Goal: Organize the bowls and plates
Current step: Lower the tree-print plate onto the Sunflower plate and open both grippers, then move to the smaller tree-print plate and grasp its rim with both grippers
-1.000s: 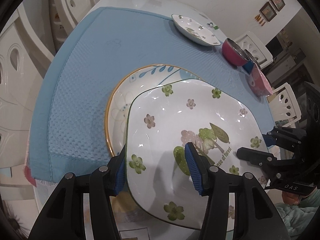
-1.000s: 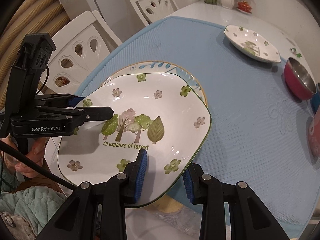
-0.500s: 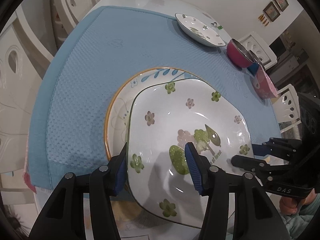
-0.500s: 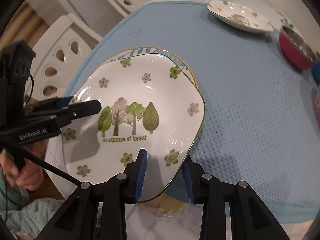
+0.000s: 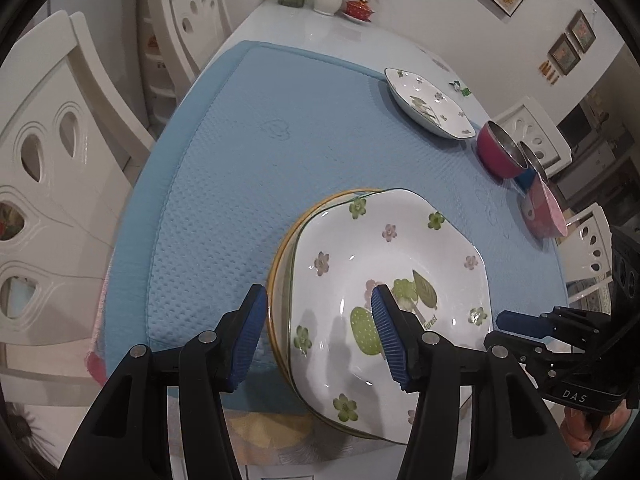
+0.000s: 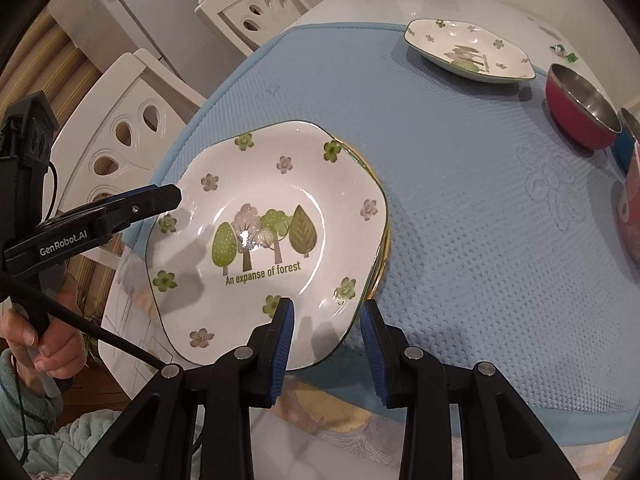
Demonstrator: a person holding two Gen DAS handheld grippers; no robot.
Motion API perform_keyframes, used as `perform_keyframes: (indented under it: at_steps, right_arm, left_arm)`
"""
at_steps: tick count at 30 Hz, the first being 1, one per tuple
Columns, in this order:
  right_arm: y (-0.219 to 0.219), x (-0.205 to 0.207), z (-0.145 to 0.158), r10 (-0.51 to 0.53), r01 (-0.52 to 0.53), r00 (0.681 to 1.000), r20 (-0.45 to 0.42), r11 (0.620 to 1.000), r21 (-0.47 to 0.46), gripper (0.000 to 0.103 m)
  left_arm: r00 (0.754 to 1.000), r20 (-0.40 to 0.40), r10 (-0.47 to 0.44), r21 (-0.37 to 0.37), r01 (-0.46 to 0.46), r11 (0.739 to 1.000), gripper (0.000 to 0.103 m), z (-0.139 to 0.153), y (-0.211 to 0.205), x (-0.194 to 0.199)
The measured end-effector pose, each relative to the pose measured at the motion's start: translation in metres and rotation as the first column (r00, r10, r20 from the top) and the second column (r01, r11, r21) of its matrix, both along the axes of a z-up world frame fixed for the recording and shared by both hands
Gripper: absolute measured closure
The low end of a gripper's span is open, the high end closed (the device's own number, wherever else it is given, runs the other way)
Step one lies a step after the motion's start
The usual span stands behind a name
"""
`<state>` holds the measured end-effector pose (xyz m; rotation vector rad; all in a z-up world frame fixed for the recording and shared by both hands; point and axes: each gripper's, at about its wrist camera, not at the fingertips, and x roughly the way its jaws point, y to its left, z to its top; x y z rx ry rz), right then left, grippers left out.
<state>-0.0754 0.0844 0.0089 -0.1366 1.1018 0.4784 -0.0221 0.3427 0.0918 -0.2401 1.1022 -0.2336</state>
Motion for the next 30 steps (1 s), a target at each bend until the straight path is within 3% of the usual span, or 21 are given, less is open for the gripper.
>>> perform_keyframes:
  at_steps: [14, 18, 22, 27, 30]
  right_arm:
    - [-0.023, 0.019, 0.035, -0.104, 0.101, 0.992, 0.072, 0.994, 0.036, 0.069]
    - [-0.044, 0.039, 0.053, -0.195, 0.184, 0.978, 0.076, 0.975, 0.127, 0.067]
    - [-0.069, 0.067, 0.069, -0.296, 0.274, 0.953, 0.07, 0.935, 0.226, 0.054]
    - [-0.075, 0.093, 0.088, -0.359, 0.328, 0.924, 0.131, 0.921, 0.212, 0.054]
    - [-0.077, 0.115, 0.092, -0.396, 0.365, 0.909, 0.131, 0.907, 0.211, 0.052]
  left_arm:
    - [0.996, 0.06, -0.064, 0.02, 0.063, 0.998, 0.051, 0.028, -0.02, 0.029]
    - [0.99, 0.104, -0.097, 0.034, 0.094, 0.995, 0.05, 0.046, -0.026, 0.052]
    - [0.979, 0.152, -0.135, 0.053, 0.128, 0.99, 0.045, 0.065, -0.035, 0.082]
    - [0.952, 0.231, -0.204, 0.074, 0.191, 0.979, 0.045, 0.086, -0.055, 0.122]
    - [0.946, 0.23, -0.228, 0.072, 0.218, 0.973, 0.044, 0.09, -0.069, 0.154]
